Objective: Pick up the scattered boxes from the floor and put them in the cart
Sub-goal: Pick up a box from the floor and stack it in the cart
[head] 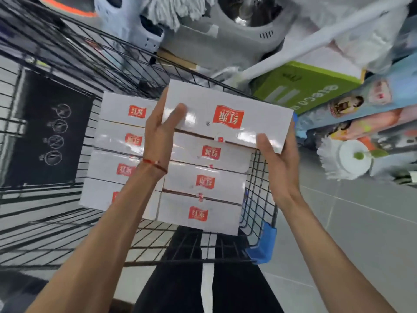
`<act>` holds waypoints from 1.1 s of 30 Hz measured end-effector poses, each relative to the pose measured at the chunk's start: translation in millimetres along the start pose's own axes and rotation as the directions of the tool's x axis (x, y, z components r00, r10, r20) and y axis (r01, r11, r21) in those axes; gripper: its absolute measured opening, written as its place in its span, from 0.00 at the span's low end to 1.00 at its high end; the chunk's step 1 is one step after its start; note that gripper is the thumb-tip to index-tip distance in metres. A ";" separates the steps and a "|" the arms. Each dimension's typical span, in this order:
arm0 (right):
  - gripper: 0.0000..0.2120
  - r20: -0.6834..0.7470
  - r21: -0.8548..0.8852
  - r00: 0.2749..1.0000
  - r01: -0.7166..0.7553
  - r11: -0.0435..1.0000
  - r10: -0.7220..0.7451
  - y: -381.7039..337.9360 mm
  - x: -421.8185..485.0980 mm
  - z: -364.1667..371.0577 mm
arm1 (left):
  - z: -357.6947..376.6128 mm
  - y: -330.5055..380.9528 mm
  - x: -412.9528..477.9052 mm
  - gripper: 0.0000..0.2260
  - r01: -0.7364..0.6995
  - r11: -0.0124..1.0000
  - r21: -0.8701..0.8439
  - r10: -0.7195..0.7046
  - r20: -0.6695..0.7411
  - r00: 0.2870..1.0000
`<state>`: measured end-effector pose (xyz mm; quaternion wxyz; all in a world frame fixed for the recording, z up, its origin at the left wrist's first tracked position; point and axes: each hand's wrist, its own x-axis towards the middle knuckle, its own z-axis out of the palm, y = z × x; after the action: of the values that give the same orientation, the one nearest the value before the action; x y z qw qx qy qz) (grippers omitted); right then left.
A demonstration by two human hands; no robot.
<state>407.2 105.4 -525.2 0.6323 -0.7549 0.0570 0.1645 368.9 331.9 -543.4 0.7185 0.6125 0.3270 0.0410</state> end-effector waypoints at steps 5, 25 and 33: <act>0.29 0.032 -0.016 0.999 0.014 1.000 -0.013 13.3 12.6 9.8 | -0.4 -11.7 17.5 0.18 0.016 1.000 -0.026 -0.017 -0.044 0.999; 0.33 0.188 -0.036 0.981 0.050 0.998 -0.043 28.2 21.7 8.2 | -14.5 -42.0 26.1 0.24 0.028 0.987 -0.156 -0.047 -0.118 0.992; 0.30 0.134 -0.033 0.991 0.002 0.999 0.003 22.1 47.8 10.4 | 0.0 -39.8 54.3 0.21 0.025 0.998 0.056 -0.018 -0.118 0.993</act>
<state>443.7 117.0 -562.6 0.6222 -0.7524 0.0118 0.2160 397.8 347.1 -602.2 0.6806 0.6259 0.3761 0.0598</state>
